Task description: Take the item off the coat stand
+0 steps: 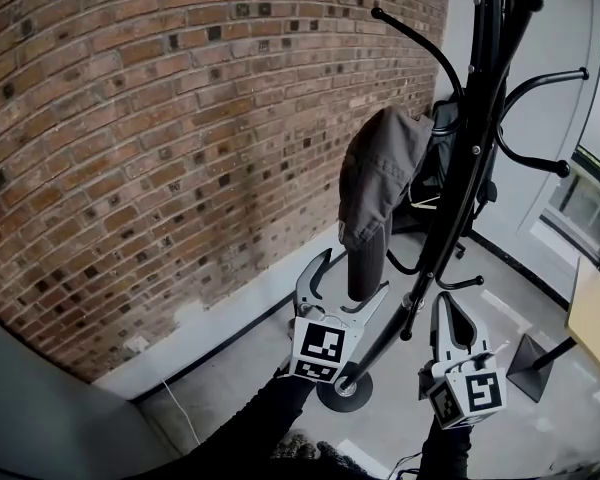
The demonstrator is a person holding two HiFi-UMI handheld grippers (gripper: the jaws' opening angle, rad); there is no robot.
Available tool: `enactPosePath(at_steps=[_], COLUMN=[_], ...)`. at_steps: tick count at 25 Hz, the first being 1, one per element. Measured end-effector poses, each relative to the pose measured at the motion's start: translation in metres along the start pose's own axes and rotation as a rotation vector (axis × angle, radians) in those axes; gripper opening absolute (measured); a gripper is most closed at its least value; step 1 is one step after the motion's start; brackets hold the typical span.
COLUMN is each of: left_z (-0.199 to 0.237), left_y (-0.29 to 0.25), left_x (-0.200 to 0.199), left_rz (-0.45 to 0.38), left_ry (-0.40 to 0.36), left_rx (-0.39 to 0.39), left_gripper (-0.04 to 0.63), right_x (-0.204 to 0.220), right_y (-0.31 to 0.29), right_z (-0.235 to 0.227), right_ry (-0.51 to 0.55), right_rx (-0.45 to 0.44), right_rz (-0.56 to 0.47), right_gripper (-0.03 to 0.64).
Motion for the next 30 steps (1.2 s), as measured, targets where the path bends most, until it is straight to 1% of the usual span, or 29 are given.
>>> enactPosePath(at_steps=[3,4,5,6,7,10,13,16,20,22,27,30], left_z=[0.005,0.006,0.008,0.009,0.011,0.017,0.024,0.032,0.044,0.047,0.051,0.056], left_y=[0.004,0.006,0.008,0.010,0.012,0.016,0.019,0.022,0.029,0.031,0.035,0.036], left_x=[-0.002,-0.002,-0.002,-0.002,-0.002,-0.002,-0.004,-0.008,-0.010,-0.011,-0.020,-0.029], left_rz=[0.009,0.013,0.013,0.010,0.003,-0.013,0.000,-0.006,-0.050,-0.071,-0.141,-0.176], left_ry=[-0.029,-0.045,-0.059,-0.065,-0.063,-0.034,-0.027,-0.005,0.058,0.079,0.130,0.139], left_rx=[-0.024,-0.036,-0.048,-0.058,-0.065,-0.082,-0.119,-0.169,-0.208,-0.213,-0.199,-0.202], left_gripper=[0.373,0.333,0.272,0.226,0.192,0.139,0.070,0.050,0.037,0.034,0.032,0.032], right_x=[0.000,0.000,0.000,0.000,0.000,0.001,0.001,0.001,0.003,0.002,0.000,-0.004], right_y=[0.000,-0.001,-0.001,-0.002,-0.002,-0.004,-0.006,-0.007,-0.008,-0.008,-0.008,-0.008], right_z=[0.000,0.000,0.000,0.001,0.002,0.003,0.005,0.007,0.011,0.011,0.013,0.012], right_ry=[0.000,0.000,0.000,0.000,-0.001,-0.006,-0.010,-0.014,-0.009,-0.009,0.004,0.010], right_rx=[-0.001,-0.002,-0.004,-0.006,-0.008,-0.016,-0.025,-0.033,-0.046,-0.042,-0.044,-0.041], right_rz=[-0.001,-0.002,-0.003,-0.003,-0.002,-0.001,-0.001,-0.004,0.005,-0.002,-0.002,-0.010], right_gripper=[0.008,0.008,0.008,0.008,0.008,0.008,0.008,0.008,0.008,0.008,0.008,0.008])
Point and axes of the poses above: the fingertips, and each gripper's own axes: y backward along the fingers, z to its left, x out of its underside, the point moved 7 cm from there along y, backward along the fingers, and after that the axes turned 7 degrees about x, right-handed, at the moved point
